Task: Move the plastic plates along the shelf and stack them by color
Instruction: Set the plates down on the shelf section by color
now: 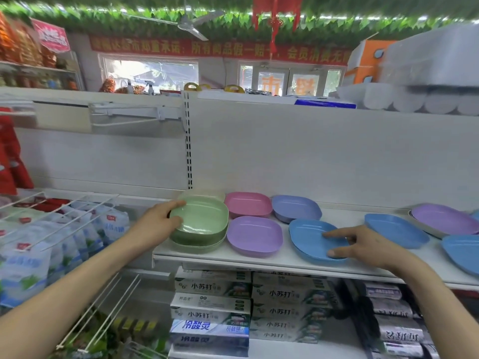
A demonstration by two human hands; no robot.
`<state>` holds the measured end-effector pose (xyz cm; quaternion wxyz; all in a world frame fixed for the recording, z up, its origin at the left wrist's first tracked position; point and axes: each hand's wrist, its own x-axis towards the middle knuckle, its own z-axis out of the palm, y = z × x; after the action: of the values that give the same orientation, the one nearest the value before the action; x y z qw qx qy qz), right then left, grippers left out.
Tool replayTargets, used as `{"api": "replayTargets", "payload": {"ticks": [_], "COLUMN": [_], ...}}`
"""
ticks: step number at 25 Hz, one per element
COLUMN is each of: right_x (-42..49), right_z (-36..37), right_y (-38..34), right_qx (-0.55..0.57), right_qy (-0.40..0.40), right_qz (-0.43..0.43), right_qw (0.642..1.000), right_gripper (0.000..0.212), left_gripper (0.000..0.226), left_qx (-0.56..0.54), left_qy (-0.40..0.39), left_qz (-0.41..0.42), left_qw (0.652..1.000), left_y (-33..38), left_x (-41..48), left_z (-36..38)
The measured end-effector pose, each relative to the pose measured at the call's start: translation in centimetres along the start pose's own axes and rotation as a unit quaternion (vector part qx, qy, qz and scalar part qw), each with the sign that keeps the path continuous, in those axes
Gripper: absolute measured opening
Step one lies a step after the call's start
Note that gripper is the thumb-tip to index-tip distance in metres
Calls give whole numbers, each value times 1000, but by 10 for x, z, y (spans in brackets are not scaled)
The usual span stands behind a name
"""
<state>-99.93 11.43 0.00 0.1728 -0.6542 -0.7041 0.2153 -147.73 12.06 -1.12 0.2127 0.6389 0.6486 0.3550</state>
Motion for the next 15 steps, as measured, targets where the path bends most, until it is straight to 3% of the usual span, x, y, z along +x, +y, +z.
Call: {"api": "replayTargets", "payload": {"ticks": [6, 12, 15], "right_x": [-1, -10, -21], "right_z": [-2, 0, 3], "right_y": [9, 14, 12], "right_qx": [16, 22, 34], "right_qy": [94, 169, 200], "right_qz": [-12, -25, -25], "right_qw": [995, 985, 979], "right_gripper": [33, 35, 34], "left_gripper": [45, 41, 38], "left_qx": [31, 117, 144], "left_qy": [-41, -66, -36], "left_qz": [-10, -10, -3], "left_qw": [999, 991, 989], "left_y": [-3, -5, -3], "left_x": [7, 12, 12], "left_z": [4, 0, 0]}}
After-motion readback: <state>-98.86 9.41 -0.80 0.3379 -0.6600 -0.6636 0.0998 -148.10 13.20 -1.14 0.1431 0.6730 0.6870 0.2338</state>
